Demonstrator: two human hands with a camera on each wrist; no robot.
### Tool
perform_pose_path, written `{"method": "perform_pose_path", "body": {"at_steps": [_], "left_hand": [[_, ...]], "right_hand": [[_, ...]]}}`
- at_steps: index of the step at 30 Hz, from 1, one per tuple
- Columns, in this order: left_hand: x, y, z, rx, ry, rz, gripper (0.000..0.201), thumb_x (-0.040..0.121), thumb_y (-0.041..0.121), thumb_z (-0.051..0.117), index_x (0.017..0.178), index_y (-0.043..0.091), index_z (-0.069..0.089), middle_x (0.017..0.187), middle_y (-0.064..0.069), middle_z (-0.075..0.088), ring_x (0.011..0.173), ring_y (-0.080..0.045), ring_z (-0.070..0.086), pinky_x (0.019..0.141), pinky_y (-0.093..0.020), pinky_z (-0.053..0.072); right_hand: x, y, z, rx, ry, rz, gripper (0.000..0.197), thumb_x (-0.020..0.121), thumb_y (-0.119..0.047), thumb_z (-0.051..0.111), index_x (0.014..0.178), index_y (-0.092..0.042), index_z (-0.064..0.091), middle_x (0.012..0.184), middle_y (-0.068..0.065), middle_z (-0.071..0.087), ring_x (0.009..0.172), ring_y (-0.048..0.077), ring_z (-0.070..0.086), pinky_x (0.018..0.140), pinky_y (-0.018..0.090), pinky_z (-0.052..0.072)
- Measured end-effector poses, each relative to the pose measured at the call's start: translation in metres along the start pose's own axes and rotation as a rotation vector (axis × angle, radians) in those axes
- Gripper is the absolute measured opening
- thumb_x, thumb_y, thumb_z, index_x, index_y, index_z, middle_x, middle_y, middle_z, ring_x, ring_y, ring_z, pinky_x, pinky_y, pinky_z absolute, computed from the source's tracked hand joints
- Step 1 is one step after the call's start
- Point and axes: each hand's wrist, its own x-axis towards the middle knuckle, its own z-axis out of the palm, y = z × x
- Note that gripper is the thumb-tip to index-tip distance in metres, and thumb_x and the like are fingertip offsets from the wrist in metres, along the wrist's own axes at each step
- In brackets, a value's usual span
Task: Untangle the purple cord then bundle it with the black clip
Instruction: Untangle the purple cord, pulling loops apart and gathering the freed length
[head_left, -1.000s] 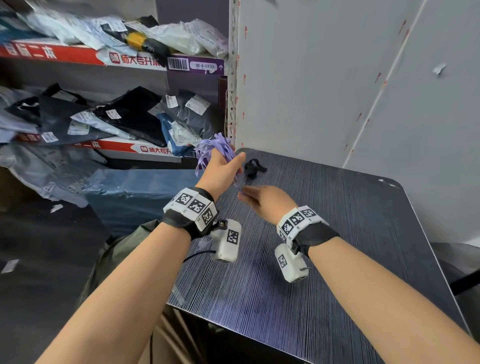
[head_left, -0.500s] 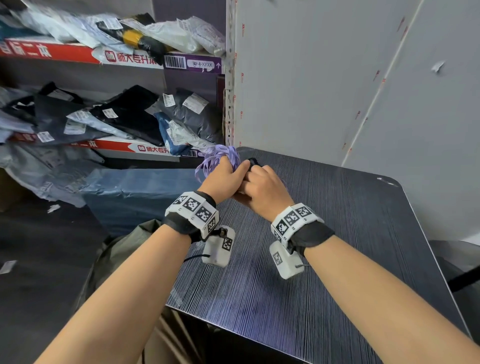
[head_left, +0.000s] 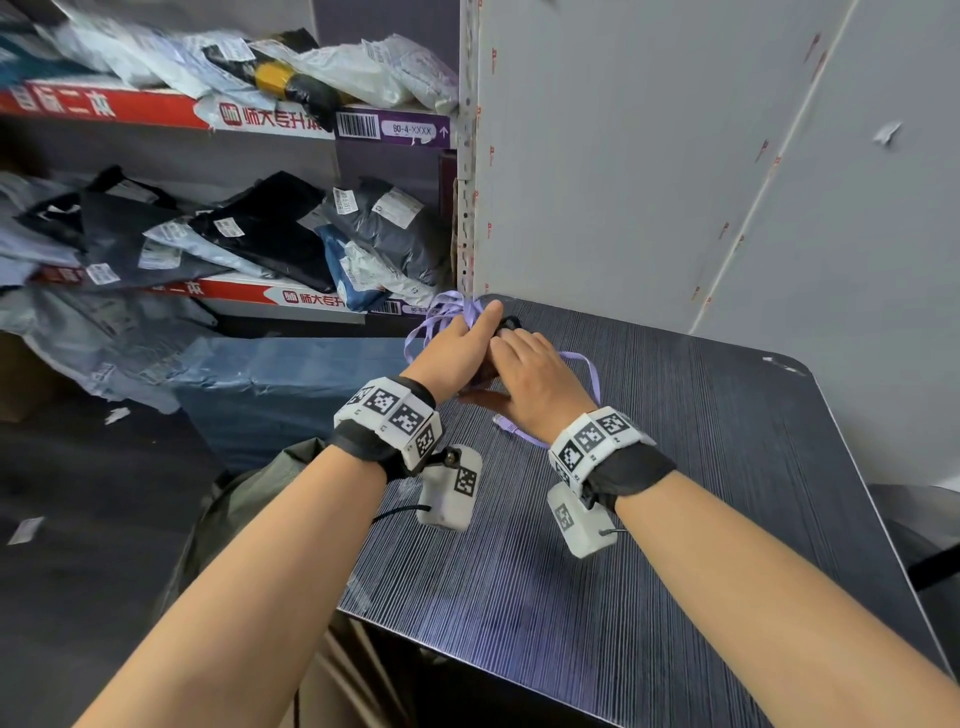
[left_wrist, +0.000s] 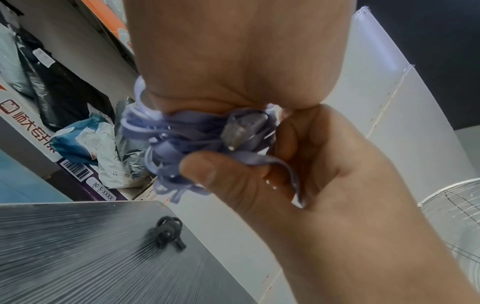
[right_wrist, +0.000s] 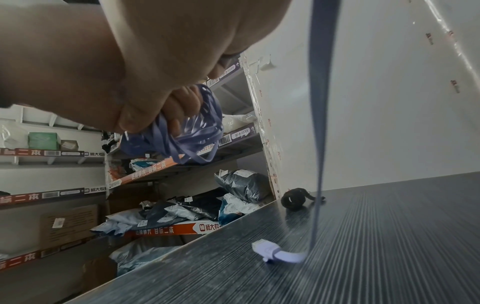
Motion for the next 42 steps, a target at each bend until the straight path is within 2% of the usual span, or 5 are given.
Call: {"method": "perform_pose_path", "body": {"at_steps": [10, 16, 22, 33, 42], "left_hand": [[-0.001, 0.001, 0.003, -0.008, 0.087, -0.039, 0.059, 0.092, 0.061, 0.034, 0.060, 0.016, 0.054, 0.046, 0.004, 0.052, 0.046, -0.006, 0.050, 0.049, -0.021, 0.041], [0.004, -0.008, -0.003, 0.001, 0.107, -0.066, 0.068, 0.084, 0.071, 0.042, 0.088, 0.007, 0.065, 0.079, -0.011, 0.067, 0.083, -0.022, 0.064, 0.085, -0.031, 0.050], [-0.011, 0.002, -0.010, -0.073, 0.028, 0.031, 0.049, 0.092, 0.045, 0.052, 0.056, 0.014, 0.043, 0.030, 0.008, 0.038, 0.027, -0.002, 0.036, 0.035, -0.013, 0.032], [-0.011, 0.001, -0.017, 0.121, -0.118, -0.028, 0.055, 0.084, 0.043, 0.067, 0.046, 0.014, 0.038, 0.029, 0.008, 0.036, 0.024, -0.004, 0.032, 0.033, -0.013, 0.028], [-0.007, -0.001, -0.020, 0.312, -0.227, -0.057, 0.035, 0.085, 0.024, 0.056, 0.054, 0.011, 0.048, 0.036, 0.002, 0.047, 0.032, -0.015, 0.041, 0.042, -0.018, 0.036]], "right_hand": [[0.005, 0.003, -0.009, 0.188, -0.119, 0.136, 0.059, 0.068, -0.054, 0.071, 0.090, -0.004, 0.049, 0.086, 0.009, 0.055, 0.080, 0.026, 0.052, 0.079, 0.038, 0.043], [0.010, 0.009, -0.011, 0.136, -0.238, 0.187, 0.053, 0.076, -0.048, 0.068, 0.104, -0.005, 0.052, 0.100, 0.008, 0.058, 0.095, 0.026, 0.049, 0.089, 0.038, 0.036], [0.011, 0.023, -0.010, 0.073, -0.256, 0.321, 0.018, 0.094, -0.020, 0.047, 0.104, -0.007, 0.056, 0.100, 0.011, 0.056, 0.096, 0.029, 0.044, 0.088, 0.041, 0.036], [0.026, 0.019, -0.023, 0.433, -0.227, 0.451, 0.027, 0.075, 0.004, 0.050, 0.096, -0.013, 0.051, 0.093, 0.000, 0.049, 0.084, 0.018, 0.044, 0.071, 0.027, 0.034], [0.023, 0.027, -0.031, 0.542, -0.124, 0.603, 0.012, 0.082, -0.030, 0.068, 0.076, -0.023, 0.062, 0.054, -0.001, 0.047, 0.050, 0.013, 0.037, 0.052, 0.025, 0.033]]}}
